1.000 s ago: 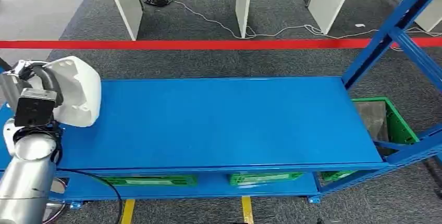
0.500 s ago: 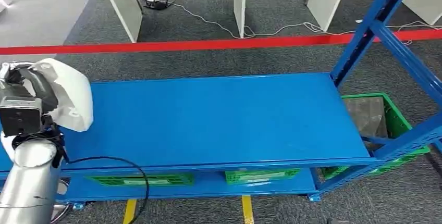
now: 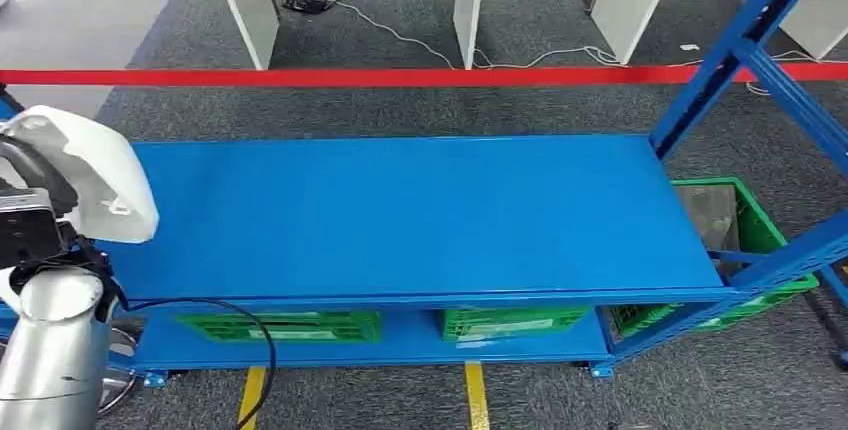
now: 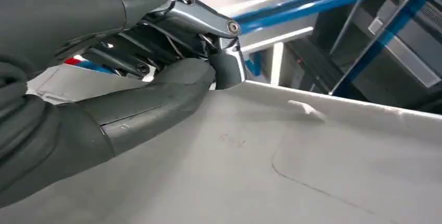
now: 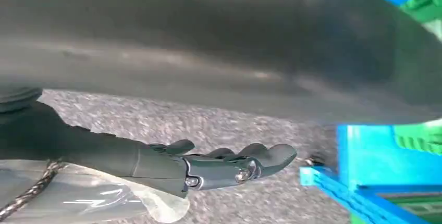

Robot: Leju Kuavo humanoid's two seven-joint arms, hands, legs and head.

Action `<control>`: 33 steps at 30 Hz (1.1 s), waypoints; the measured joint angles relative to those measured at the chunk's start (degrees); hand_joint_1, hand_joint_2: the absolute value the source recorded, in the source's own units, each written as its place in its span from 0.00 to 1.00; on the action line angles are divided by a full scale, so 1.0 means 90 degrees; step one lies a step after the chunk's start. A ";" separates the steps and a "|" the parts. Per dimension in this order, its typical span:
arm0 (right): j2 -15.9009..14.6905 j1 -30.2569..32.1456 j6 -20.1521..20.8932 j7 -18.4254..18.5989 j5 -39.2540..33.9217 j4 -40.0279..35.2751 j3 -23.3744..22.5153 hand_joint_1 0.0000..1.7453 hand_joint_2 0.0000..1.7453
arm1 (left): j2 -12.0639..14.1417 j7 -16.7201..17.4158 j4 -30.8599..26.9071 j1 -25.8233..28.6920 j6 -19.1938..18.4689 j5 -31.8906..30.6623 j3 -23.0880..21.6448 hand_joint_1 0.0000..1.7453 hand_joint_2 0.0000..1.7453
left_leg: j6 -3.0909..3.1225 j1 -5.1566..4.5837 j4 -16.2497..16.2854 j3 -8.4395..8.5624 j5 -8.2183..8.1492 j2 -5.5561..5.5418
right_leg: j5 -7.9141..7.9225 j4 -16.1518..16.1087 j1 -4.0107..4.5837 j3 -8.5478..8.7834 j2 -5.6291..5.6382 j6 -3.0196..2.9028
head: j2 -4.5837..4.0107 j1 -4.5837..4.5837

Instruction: Take the parts from the cabinet and place them on the table.

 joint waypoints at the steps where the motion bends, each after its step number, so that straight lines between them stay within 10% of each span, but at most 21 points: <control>1: 0.0002 0.0000 -0.0007 0.0007 0.0002 0.0000 -0.0002 0.00 0.00 | -0.0002 -0.0002 0.0010 0.0003 0.0019 0.0000 0.0002 1.00 1.00 | -0.0007 -0.0002 0.0001 -0.0077 0.0060 -0.0001 | 0.0045 0.0014 0.0000 0.0081 0.0000 0.0005 | 0.0000 -0.0010; 4: 0.0000 -0.0014 -0.0034 0.0024 0.0024 0.0000 -0.0044 0.00 0.00 | -0.0005 -0.0005 0.0019 0.0000 0.0090 0.0005 0.0015 1.00 1.00 | -0.0061 0.0004 0.0021 -0.0281 0.0218 -0.0004 | 0.0614 -0.1199 -0.0002 0.0977 -0.0005 -0.0021 | 0.0000 -0.0005; 6: 0.0002 -0.0042 -0.0046 0.0039 0.0039 -0.0002 -0.0061 0.00 0.00 | 0.0002 -0.0024 0.0019 -0.0023 0.0114 0.0012 0.0034 1.00 1.00 | -0.0142 -0.0026 0.0087 -0.0389 0.0296 -0.0009 | 0.0521 -0.1885 0.0020 0.1440 0.0016 -0.0092 | 0.0000 -0.0009; 10: 0.0036 -0.0011 -0.0066 0.0112 0.0049 -0.0002 -0.0068 0.00 0.00 | -0.0010 -0.0036 0.0024 -0.0058 0.0170 0.0036 0.0051 1.00 1.00 | -0.0283 -0.0005 0.0057 -0.0426 0.0477 -0.0021 | 0.0688 -0.1841 0.0008 0.1180 0.0005 -0.0294 | 0.0000 0.0007; 14: 0.0036 -0.0017 -0.0080 0.0117 0.0046 -0.0002 -0.0092 0.00 0.00 | 0.0000 -0.0039 0.0027 -0.0060 0.0194 0.0049 0.0092 1.00 1.00 | -0.0414 0.0025 0.1417 -0.0738 -0.0932 -0.0019 | 0.0972 -0.1831 0.0020 0.0933 -0.0023 -0.0399 | 0.0000 -0.0056; 16: 0.0036 -0.0015 -0.0080 0.0117 0.0046 -0.0002 -0.0100 0.00 0.00 | 0.0000 -0.0039 0.0034 -0.0057 0.0194 0.0051 0.0097 1.00 1.00 | -0.0412 0.0023 0.1981 -0.0722 -0.1038 -0.0019 | 0.1111 -0.1820 0.0044 0.0735 -0.0026 -0.0401 | 0.0000 -0.0056; 19: 0.0048 -0.0014 -0.0080 0.0131 0.0051 -0.0002 -0.0107 0.00 0.00 | 0.0000 -0.0039 0.0039 -0.0059 0.0196 0.0061 0.0100 1.00 1.00 | -0.0287 -0.0005 0.1290 -0.0042 -0.0526 -0.0022 | 0.1277 -0.1815 0.0091 0.0514 -0.0025 -0.0395 | 0.0000 -0.0054; 22: 0.0087 -0.0010 -0.0083 0.0185 0.0058 -0.0002 -0.0117 0.00 0.00 | 0.0000 -0.0044 0.0034 -0.0087 0.0201 0.0063 0.0100 1.00 1.00 | -0.0052 -0.0084 0.0041 0.0839 -0.0708 -0.0019 | 0.1389 -0.1813 0.0133 0.0441 -0.0023 -0.0369 | 0.0000 -0.0041; 26: 0.0095 0.0005 -0.0109 0.0275 0.0078 -0.0002 -0.0131 0.00 0.00 | 0.0005 -0.0049 0.0032 -0.0090 0.0214 0.0088 0.0109 1.00 1.00 | 0.0004 -0.0141 -0.0213 0.0790 -0.0543 -0.0013 | 0.1645 -0.1912 0.0077 0.0415 -0.0034 -0.0192 | 0.0000 -0.0046; 28: 0.0095 0.0009 -0.0114 0.0328 0.0090 -0.0002 -0.0153 0.00 0.00 | -0.0012 -0.0049 0.0034 -0.0101 0.0211 0.0100 0.0109 1.00 1.00 | 0.0037 -0.0078 -0.0306 0.0685 -0.0339 0.0026 | 0.1175 -0.1662 0.0069 0.0213 -0.0012 -0.0151 | 0.0000 -0.0032; 31: 0.0097 0.0015 -0.0114 0.0347 0.0100 -0.0002 -0.0155 0.00 0.00 | -0.0019 -0.0049 0.0034 -0.0050 0.0214 0.0109 0.0112 1.00 1.00 | 0.0052 -0.0076 -0.0279 0.0355 -0.0114 0.0035 | 0.0230 -0.0287 0.0018 -0.0114 -0.0017 -0.0083 | 0.0000 -0.0034; 33: 0.0097 0.0017 -0.0119 0.0347 0.0102 -0.0002 -0.0158 0.00 0.00 | -0.0022 -0.0049 0.0036 -0.0028 0.0214 0.0114 0.0112 1.00 1.00 | 0.0023 -0.0061 -0.0253 0.0120 0.0050 0.0038 | 0.0480 0.0029 0.0000 -0.0025 -0.0020 -0.0035 | 0.0000 -0.0027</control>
